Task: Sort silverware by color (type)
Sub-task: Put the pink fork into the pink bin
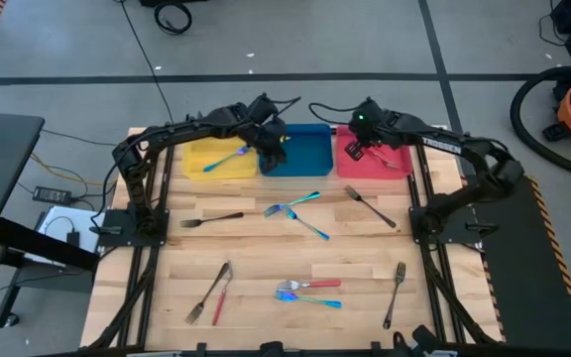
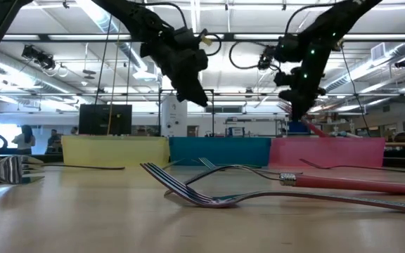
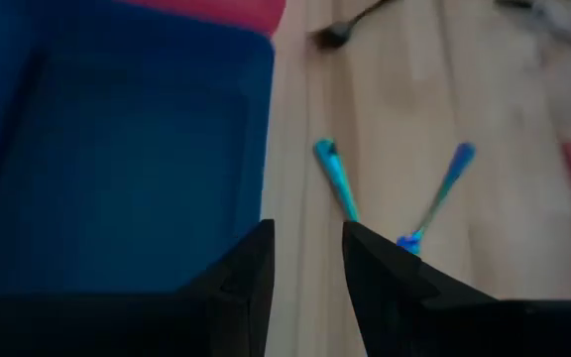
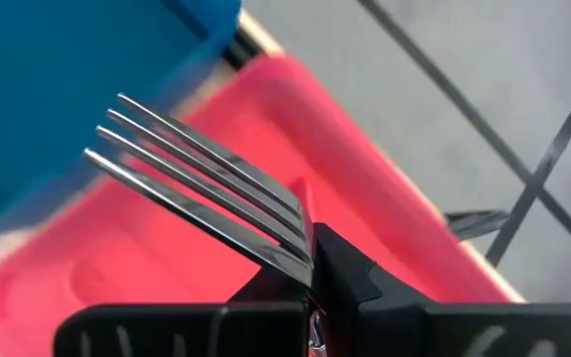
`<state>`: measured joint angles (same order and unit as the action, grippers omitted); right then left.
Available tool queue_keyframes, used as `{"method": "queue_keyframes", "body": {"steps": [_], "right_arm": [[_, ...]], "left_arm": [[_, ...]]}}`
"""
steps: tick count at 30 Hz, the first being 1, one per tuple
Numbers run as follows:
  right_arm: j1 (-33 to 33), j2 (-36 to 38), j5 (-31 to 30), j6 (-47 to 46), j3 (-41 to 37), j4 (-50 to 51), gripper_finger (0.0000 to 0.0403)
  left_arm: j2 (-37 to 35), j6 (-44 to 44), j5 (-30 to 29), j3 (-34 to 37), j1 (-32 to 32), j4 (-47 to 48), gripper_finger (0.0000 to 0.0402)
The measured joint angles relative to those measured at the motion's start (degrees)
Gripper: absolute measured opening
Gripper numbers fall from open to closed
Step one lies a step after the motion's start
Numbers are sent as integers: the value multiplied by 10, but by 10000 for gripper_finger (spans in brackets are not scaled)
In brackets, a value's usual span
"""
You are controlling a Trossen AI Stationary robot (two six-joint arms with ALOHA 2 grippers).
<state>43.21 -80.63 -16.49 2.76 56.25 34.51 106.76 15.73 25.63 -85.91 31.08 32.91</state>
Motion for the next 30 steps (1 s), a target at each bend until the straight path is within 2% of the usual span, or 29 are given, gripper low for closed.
{"method": "queue_keyframes", "body": {"steps": [6,14,19,27,30], "right_arm": [[12,-54,24,0,0,6,8],[17,-109,28,0,0,18,10],[17,-122,27,-1,0,21,33],[8,-114,-41,-2,0,26,72],[5,-114,-49,-2,0,31,86]], "left_arm": [[0,43,-65,0,-17,2,121],[0,64,-71,0,-17,-8,121],[1,66,-70,0,-18,-17,121],[1,71,-70,0,-17,-18,121],[1,77,-70,0,-17,-19,121]]}}
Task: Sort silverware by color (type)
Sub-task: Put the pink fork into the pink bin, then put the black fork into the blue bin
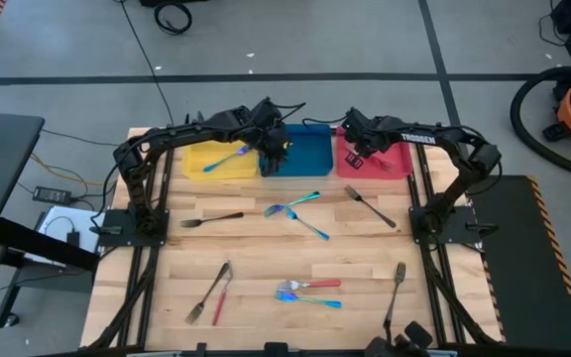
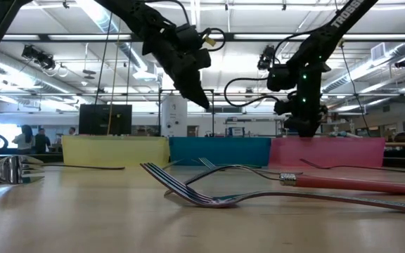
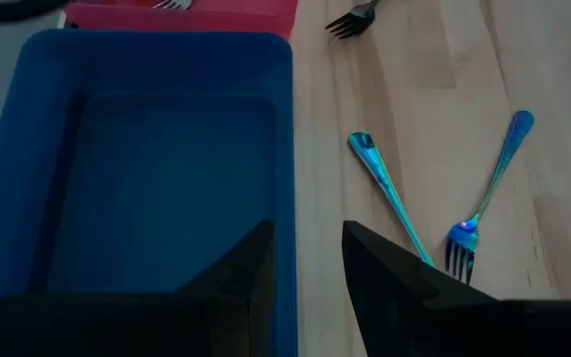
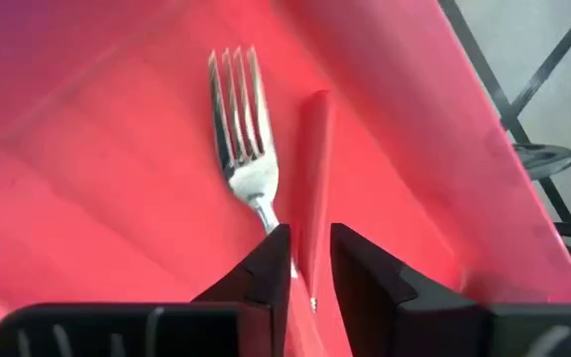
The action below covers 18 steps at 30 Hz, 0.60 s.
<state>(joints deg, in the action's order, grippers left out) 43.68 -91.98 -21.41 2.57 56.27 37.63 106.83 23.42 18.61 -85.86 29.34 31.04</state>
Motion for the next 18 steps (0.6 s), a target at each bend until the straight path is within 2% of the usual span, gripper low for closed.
{"method": "queue_keyframes", "body": {"steps": [6,10,12,15,18], "right_arm": [[-18,16,-25,-1,6,26,112],[-39,36,-24,-36,56,93,116],[-48,45,5,-52,86,132,116],[-60,64,84,-60,113,168,116],[-74,87,165,-58,116,174,116]], "left_arm": [[0,1,0,0,-9,-13,121],[0,29,-15,0,-26,16,121],[-3,52,-40,0,-32,48,121],[-11,42,-80,0,-40,69,121],[-17,12,-81,0,-49,76,121]]}}
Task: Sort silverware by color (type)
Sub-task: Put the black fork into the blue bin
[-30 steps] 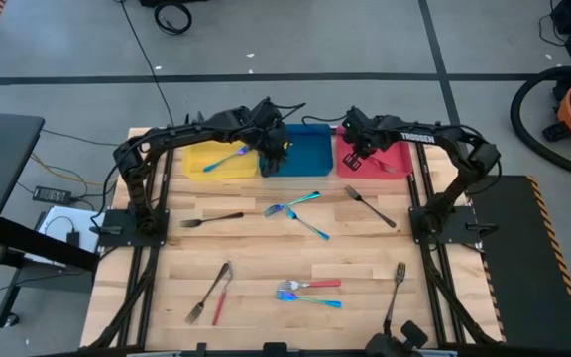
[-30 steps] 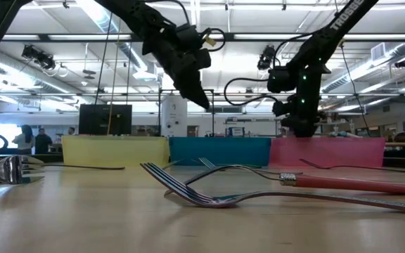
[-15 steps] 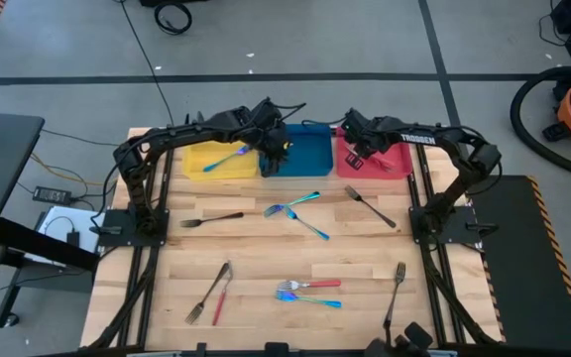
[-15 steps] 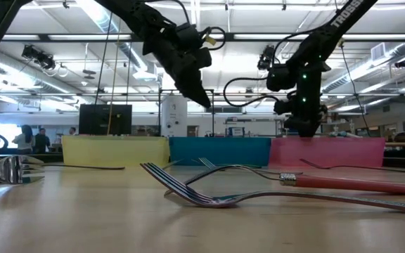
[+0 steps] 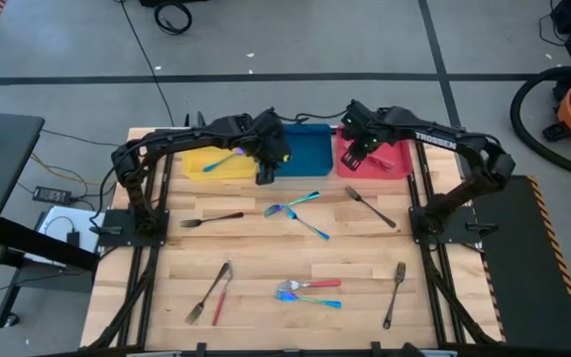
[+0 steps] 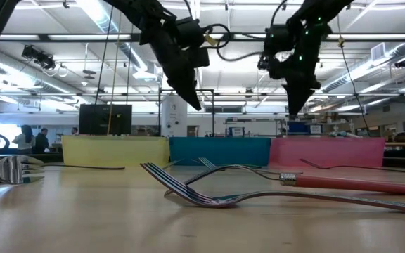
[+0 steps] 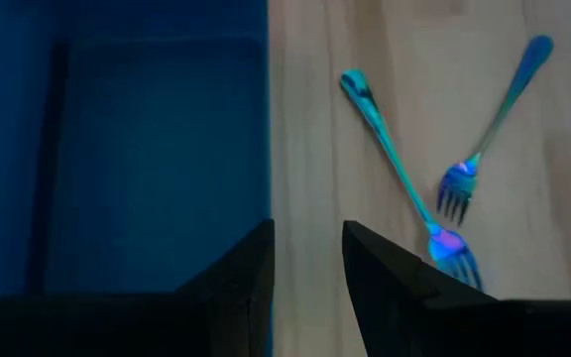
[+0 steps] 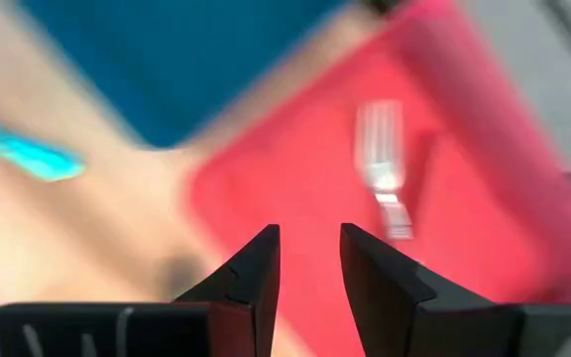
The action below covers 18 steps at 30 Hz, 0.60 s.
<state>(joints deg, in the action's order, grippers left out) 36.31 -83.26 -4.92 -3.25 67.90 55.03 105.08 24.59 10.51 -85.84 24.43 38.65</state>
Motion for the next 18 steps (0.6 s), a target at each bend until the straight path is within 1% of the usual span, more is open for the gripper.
{"method": "queue_keyframes", "body": {"steps": [4,6,8,10,14,16,18], "right_arm": [[-23,32,74,0,0,39,116],[-41,49,85,-17,0,65,116],[-61,67,89,-41,0,85,116],[-86,84,90,-70,0,95,116],[-140,111,90,-115,0,99,116],[-170,121,82,-125,0,96,117],[-198,128,55,-133,0,93,117]], "left_arm": [[-14,-6,1,0,-18,33,121],[-21,-20,3,0,-28,47,121],[-26,-30,2,0,-38,52,121],[-33,-27,3,0,-48,77,121],[-59,-16,33,0,-67,183,121],[-77,-40,49,0,-78,220,121],[-92,-79,60,0,-91,248,121]]}}
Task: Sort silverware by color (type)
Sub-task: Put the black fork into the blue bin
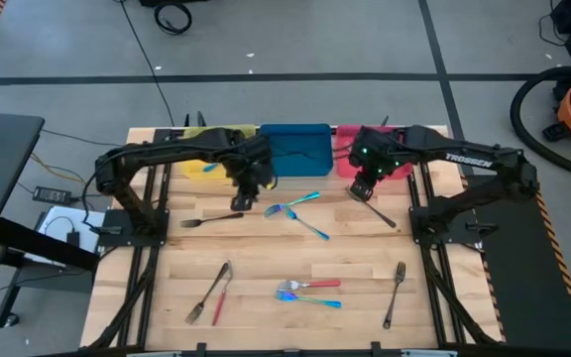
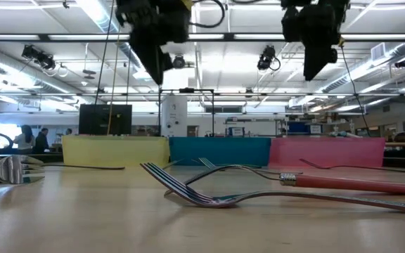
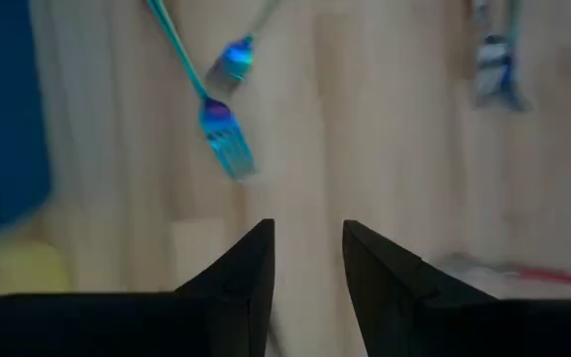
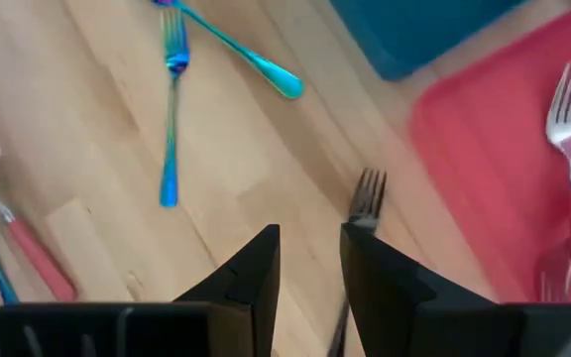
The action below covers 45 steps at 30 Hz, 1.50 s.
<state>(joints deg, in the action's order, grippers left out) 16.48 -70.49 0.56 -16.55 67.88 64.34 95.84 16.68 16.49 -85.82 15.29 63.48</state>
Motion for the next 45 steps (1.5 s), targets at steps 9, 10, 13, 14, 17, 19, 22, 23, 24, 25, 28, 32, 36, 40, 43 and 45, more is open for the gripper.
{"method": "queue_keyframes", "body": {"steps": [9,10,13,14,17,19,22,23,24,25,28,32,36,40,43,45], "right_arm": [[-89,3,-100,-3,0,-3,117],[-94,3,-100,-2,0,-5,117],[-111,4,-100,4,0,-6,117],[-116,4,-100,5,0,-6,117],[-132,4,-100,2,0,-6,117],[-143,4,-100,-6,0,-7,117],[-160,4,-100,-29,0,-6,117],[-167,4,-100,-34,0,-7,117],[-174,4,-100,-40,0,-7,117],[-180,4,-102,-44,0,-8,117],[-204,4,-124,-56,0,-14,117],[-236,4,-162,-77,-7,-20,117],[-261,4,-179,-110,-26,-29,117],[-282,4,-202,-137,-47,-32,117],[-290,4,-207,-147,-55,-31,117],[-293,4,-206,-150,-56,-32,117]], "left_arm": [[-34,-243,-4,0,-110,59,121],[-36,-273,-18,0,-126,61,121],[-36,-351,-61,0,-176,81,121],[-36,-372,-73,0,-192,89,121],[-36,-417,-120,0,-234,107,121],[-36,-447,-161,0,-257,117,121],[-36,-497,-193,0,-288,120,121],[-36,-517,-199,0,-299,120,121],[-36,-539,-208,0,-310,120,121],[-36,-563,-215,0,-321,121,121],[-36,-629,-230,0,-355,132,121],[-36,-659,-255,0,-382,148,121],[-35,-681,-266,0,-374,146,121],[-35,-689,-281,0,-383,146,121],[-35,-687,-293,15,-391,135,121],[-35,-691,-293,52,-388,126,121]]}}
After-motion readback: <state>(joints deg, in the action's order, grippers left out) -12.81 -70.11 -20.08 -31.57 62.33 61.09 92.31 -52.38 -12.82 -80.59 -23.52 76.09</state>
